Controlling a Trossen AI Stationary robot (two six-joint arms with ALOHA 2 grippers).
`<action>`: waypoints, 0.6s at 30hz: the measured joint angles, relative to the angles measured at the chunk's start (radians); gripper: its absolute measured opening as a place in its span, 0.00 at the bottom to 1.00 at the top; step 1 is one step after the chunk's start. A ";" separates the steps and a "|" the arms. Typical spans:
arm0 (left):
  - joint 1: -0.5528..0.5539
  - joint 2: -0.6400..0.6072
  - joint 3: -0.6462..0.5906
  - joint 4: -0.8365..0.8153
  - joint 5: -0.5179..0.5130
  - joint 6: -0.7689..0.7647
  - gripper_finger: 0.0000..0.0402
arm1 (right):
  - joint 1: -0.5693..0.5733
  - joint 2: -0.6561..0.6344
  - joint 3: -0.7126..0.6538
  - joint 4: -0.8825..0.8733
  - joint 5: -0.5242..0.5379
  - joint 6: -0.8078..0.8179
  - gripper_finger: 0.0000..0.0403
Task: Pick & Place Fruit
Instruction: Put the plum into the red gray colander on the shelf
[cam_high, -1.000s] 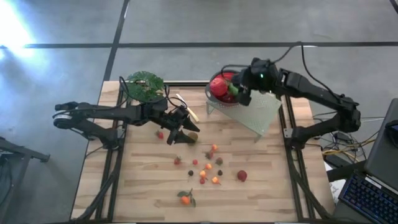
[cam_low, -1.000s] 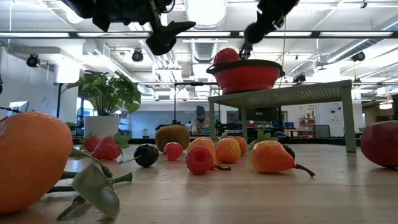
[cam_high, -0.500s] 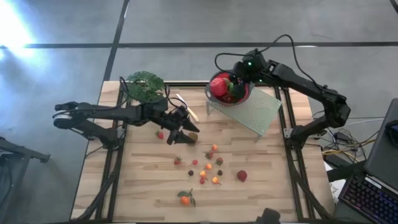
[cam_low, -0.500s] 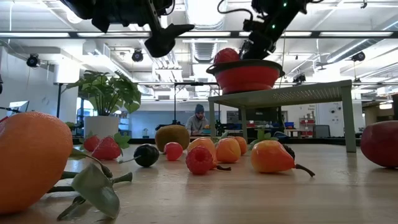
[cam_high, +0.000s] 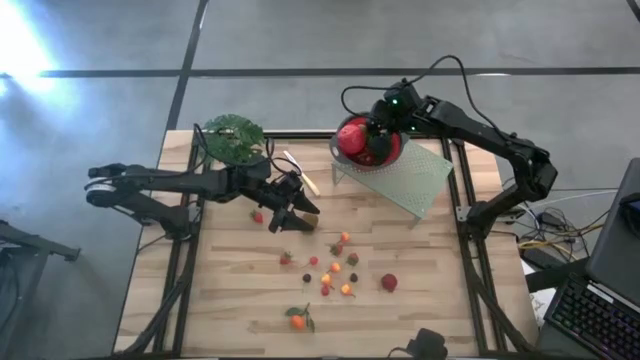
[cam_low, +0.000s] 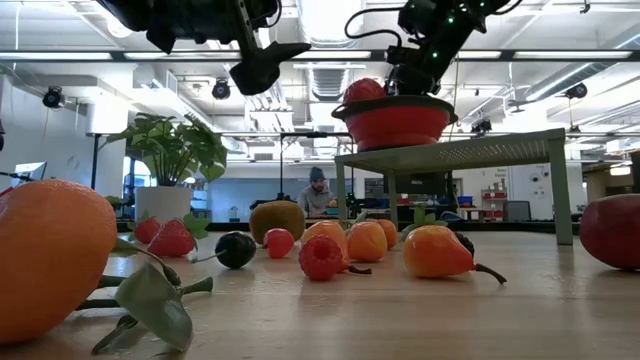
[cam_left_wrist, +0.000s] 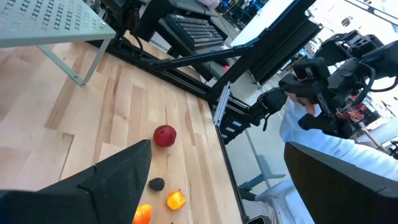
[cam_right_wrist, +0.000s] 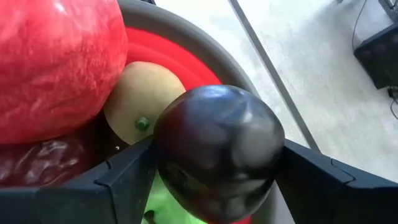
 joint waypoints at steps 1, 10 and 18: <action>0.000 0.000 0.000 0.000 0.000 0.000 0.93 | 0.000 -0.001 0.000 0.000 0.000 0.000 0.74; 0.000 0.000 0.000 0.002 0.000 0.000 0.93 | -0.001 -0.007 0.000 -0.005 0.001 -0.010 0.80; 0.000 0.000 0.000 0.002 0.000 0.000 0.93 | -0.001 -0.015 0.000 -0.010 0.008 -0.008 0.93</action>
